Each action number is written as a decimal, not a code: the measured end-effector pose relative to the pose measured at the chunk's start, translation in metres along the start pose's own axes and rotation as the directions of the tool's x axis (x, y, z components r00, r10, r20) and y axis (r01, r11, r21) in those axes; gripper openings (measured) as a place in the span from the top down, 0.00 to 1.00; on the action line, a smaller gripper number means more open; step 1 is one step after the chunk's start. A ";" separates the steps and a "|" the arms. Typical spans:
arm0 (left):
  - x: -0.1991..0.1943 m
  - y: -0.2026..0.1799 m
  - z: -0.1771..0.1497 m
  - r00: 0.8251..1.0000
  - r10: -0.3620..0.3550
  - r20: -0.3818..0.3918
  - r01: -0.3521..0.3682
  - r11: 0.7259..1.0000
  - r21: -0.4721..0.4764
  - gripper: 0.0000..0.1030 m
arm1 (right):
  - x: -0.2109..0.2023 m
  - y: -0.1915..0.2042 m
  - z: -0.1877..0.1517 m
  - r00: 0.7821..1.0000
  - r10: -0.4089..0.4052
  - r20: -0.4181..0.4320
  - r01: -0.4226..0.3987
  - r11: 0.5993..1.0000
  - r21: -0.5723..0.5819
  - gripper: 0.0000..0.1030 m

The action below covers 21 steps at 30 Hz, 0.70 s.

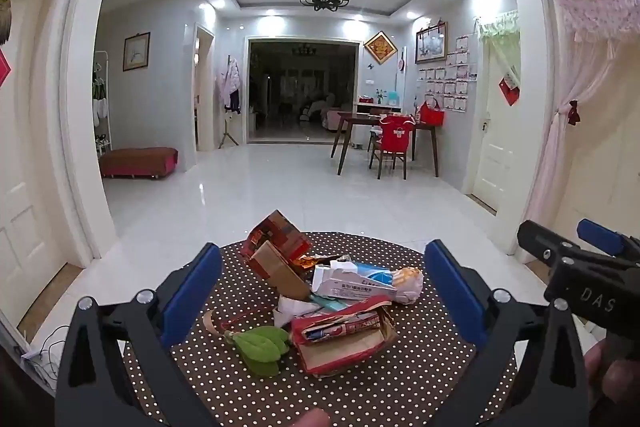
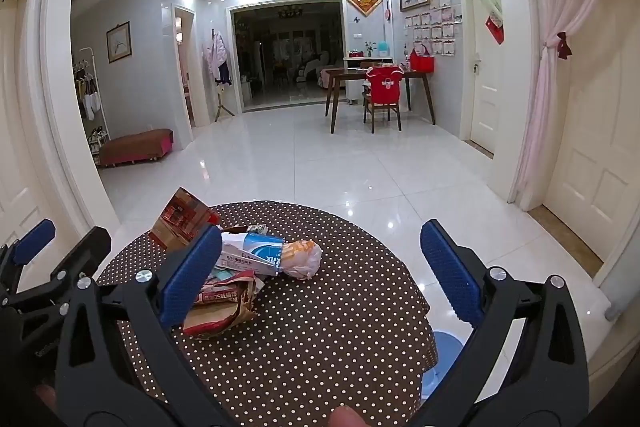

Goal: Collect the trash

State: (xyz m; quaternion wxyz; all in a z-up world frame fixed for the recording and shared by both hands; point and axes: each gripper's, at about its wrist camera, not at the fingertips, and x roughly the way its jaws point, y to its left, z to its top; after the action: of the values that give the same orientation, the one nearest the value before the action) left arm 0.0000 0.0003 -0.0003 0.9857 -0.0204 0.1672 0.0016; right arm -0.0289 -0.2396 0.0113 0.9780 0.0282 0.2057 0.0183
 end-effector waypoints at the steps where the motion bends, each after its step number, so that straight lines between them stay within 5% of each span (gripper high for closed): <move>1: 0.000 0.000 0.000 1.000 -0.002 -0.001 0.002 1.000 -0.001 0.04 | 0.000 0.000 0.000 1.000 -0.001 0.000 0.001 1.000 -0.001 0.05; 21: 0.014 0.004 0.001 0.998 -0.060 -0.006 0.059 0.998 -0.034 0.04 | 0.012 0.003 0.001 1.000 -0.010 -0.021 0.009 1.000 -0.008 0.05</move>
State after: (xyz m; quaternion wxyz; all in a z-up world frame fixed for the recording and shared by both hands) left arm 0.0138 0.0039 -0.0038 0.9842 -0.0420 0.1699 -0.0250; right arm -0.0179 -0.2361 0.0072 0.9760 0.0231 0.2158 0.0147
